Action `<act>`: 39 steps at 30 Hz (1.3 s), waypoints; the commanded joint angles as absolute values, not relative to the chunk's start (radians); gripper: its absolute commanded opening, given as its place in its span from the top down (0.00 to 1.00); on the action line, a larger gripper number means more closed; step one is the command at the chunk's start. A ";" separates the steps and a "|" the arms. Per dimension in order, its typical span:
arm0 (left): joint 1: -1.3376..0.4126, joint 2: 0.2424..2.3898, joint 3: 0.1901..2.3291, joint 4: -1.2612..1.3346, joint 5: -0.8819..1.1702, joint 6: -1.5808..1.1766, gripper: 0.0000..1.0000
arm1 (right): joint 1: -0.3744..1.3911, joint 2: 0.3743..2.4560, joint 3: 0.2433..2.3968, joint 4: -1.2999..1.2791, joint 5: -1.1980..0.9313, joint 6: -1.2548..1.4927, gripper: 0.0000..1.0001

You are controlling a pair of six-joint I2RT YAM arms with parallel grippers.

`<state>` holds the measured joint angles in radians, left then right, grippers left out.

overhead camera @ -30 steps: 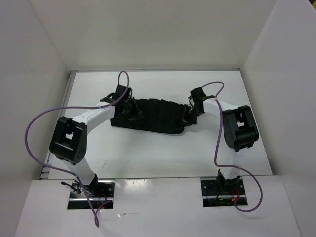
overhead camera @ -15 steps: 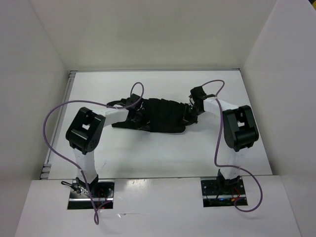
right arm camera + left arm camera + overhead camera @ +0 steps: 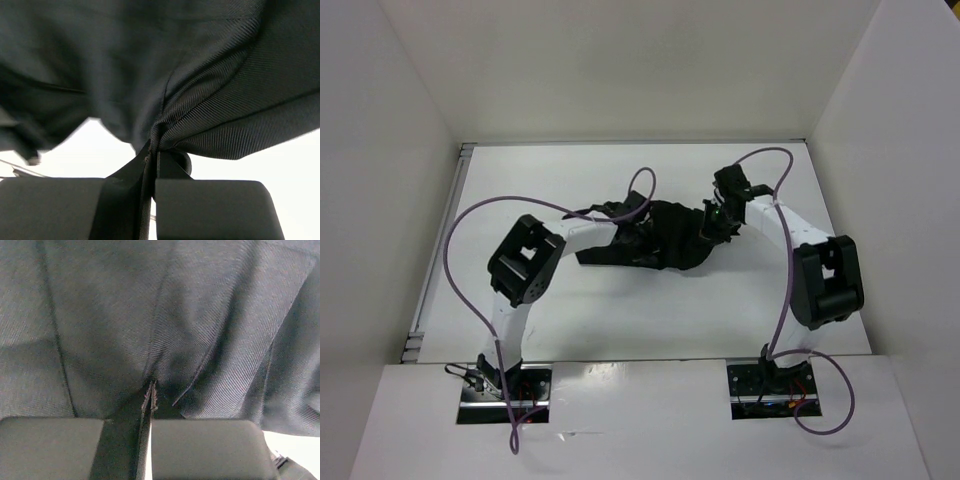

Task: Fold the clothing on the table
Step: Fold the skirt

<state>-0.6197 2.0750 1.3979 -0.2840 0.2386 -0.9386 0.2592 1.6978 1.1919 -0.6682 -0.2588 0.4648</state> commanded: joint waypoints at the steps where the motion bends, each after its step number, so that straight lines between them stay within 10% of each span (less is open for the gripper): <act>1: -0.672 2.112 1.463 -0.325 0.278 -0.907 1.00 | 0.259 1.602 1.274 -0.730 -0.233 0.449 1.00; 20: -0.496 1.709 1.344 -0.463 0.011 -0.883 0.78 | 0.259 1.582 1.407 -0.804 -0.232 0.397 1.00; 39: -0.379 1.761 1.071 -0.448 -0.163 -0.928 1.00 | 0.417 1.686 1.535 -0.813 -0.267 0.327 1.00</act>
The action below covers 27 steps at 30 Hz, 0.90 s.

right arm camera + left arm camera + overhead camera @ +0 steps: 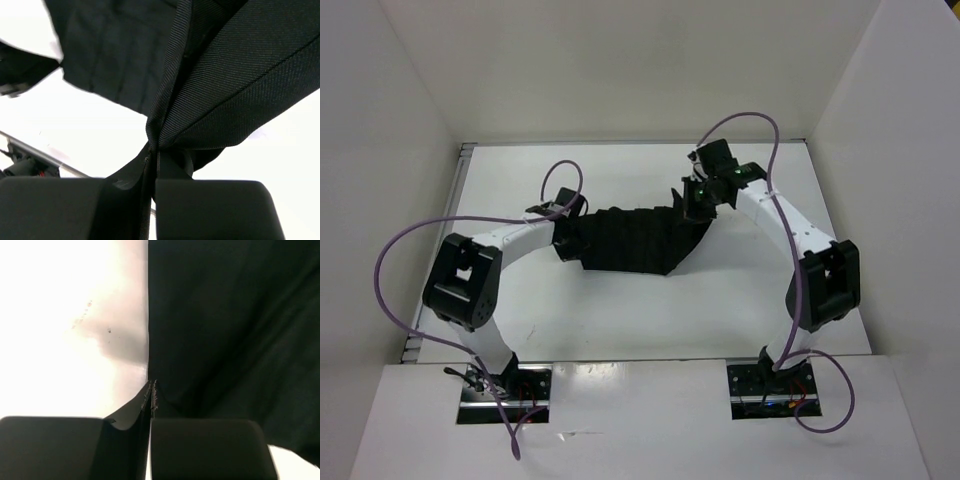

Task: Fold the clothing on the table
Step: Fold the skirt

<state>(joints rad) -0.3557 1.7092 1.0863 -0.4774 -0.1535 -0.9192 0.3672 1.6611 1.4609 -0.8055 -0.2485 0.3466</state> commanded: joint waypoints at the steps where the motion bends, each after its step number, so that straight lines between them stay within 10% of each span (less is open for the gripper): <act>1: -0.391 1.773 1.071 -0.439 -0.163 -0.937 1.00 | 0.429 1.695 1.548 -0.813 -0.267 0.327 1.00; 23: -0.425 1.740 1.019 -0.405 -0.095 -0.983 1.00 | 0.667 2.098 1.888 -0.755 -0.354 0.336 1.00; 27: -0.425 1.721 1.019 -0.414 -0.095 -0.983 1.00 | 0.678 2.126 1.885 -0.684 -0.480 0.359 0.86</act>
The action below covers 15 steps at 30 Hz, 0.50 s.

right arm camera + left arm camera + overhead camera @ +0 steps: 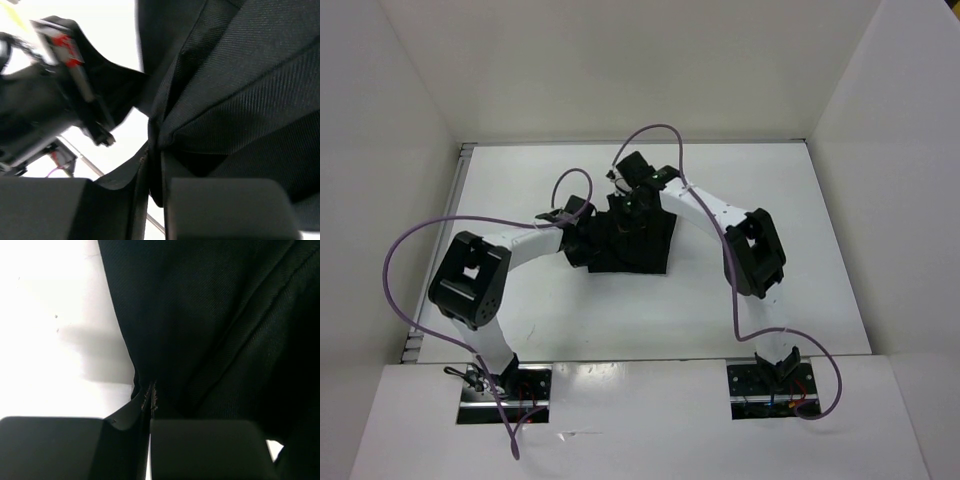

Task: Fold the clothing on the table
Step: Fold the skirt

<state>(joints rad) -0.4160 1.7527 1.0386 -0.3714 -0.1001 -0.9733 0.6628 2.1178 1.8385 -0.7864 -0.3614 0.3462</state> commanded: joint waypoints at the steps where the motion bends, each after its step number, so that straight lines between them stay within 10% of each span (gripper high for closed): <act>1: -0.425 1.691 1.028 -0.426 -0.095 -0.983 1.00 | 0.678 2.099 1.872 -0.601 -0.517 0.368 0.83; 8: -0.362 1.497 1.071 -0.534 -0.181 -0.962 1.00 | 0.635 1.927 1.717 -0.345 -0.707 0.447 0.40; 15: -0.362 1.353 1.199 -0.599 -0.122 -0.888 0.97 | 0.586 1.766 1.674 -0.461 -0.464 0.384 0.28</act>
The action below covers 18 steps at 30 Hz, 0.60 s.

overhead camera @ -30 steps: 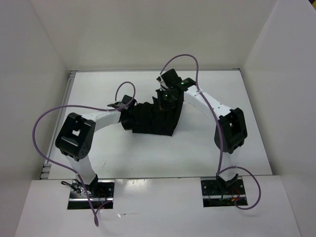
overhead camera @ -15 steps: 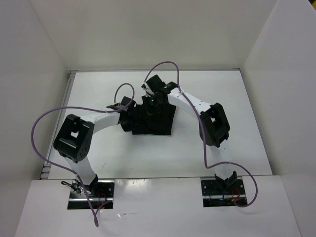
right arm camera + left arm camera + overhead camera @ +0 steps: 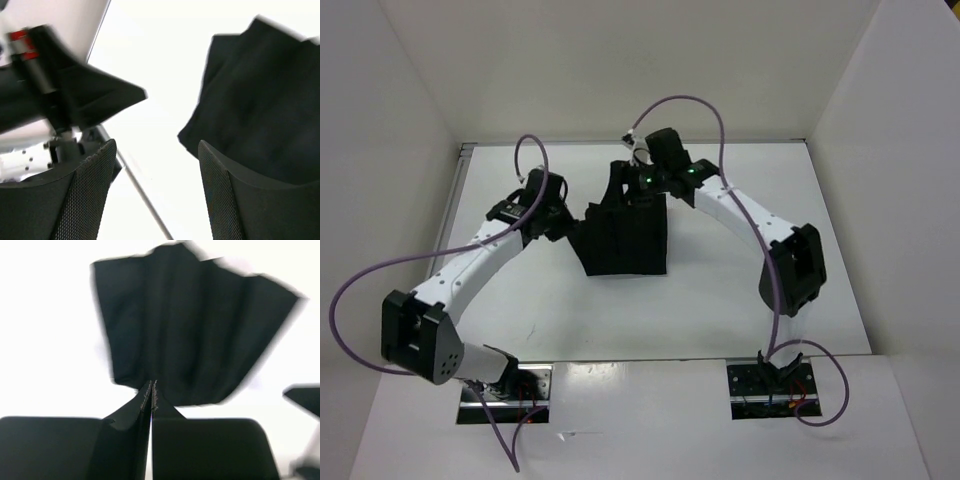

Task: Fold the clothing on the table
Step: Fold the skirt

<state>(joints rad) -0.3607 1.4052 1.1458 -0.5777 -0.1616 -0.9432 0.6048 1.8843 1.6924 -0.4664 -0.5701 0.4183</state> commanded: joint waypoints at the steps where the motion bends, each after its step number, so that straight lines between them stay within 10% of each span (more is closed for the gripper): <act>1: -0.371 1.344 1.200 -0.580 -0.083 -0.878 0.95 | 0.577 1.752 1.661 -0.475 -0.430 0.373 0.28; 9: -0.397 1.598 1.235 -0.282 0.340 -0.790 1.00 | 0.513 1.645 1.571 -0.509 -0.141 0.422 0.34; 18: -0.232 1.721 0.967 -0.250 0.227 -0.811 1.00 | 0.489 1.654 1.476 -0.499 -0.258 0.411 0.34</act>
